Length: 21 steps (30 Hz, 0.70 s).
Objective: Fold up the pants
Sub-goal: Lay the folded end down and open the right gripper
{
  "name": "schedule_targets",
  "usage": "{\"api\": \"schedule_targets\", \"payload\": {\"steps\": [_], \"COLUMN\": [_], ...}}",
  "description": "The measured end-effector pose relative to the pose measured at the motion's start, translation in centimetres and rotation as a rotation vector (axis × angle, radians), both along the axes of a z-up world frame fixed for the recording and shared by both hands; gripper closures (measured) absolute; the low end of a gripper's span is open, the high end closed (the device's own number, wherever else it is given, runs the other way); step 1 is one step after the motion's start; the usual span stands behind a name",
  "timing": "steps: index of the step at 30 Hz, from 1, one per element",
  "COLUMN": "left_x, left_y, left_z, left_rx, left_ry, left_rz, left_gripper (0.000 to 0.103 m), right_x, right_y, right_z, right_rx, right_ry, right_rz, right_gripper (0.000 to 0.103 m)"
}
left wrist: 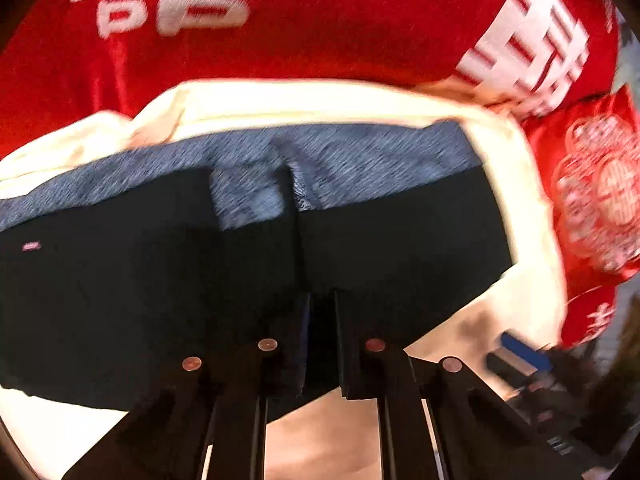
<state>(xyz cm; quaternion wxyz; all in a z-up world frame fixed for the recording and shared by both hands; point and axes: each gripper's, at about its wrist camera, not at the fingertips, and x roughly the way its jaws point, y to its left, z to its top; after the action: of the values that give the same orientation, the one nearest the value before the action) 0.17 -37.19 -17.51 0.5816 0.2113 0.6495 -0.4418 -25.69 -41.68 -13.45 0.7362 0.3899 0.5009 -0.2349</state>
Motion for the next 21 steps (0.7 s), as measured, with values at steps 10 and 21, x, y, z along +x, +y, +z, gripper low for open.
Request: {"api": "schedule_targets", "payload": {"steps": [10,21], "left_x": [-0.9,-0.5], "left_y": [0.7,1.0], "left_z": [-0.9,-0.4], "left_rx": [0.011,0.033], "left_ry": [-0.031,-0.064], "left_rz": [0.024,0.072], "left_gripper": [0.09,0.089], "right_x": [3.0,4.5], "right_y": [-3.1,-3.3], "right_z": [-3.9,-4.8], "right_rx": [0.312,0.373], "right_ry": [-0.22,-0.25], "right_rz": [-0.174,-0.276], "right_gripper": [0.065,0.098]}}
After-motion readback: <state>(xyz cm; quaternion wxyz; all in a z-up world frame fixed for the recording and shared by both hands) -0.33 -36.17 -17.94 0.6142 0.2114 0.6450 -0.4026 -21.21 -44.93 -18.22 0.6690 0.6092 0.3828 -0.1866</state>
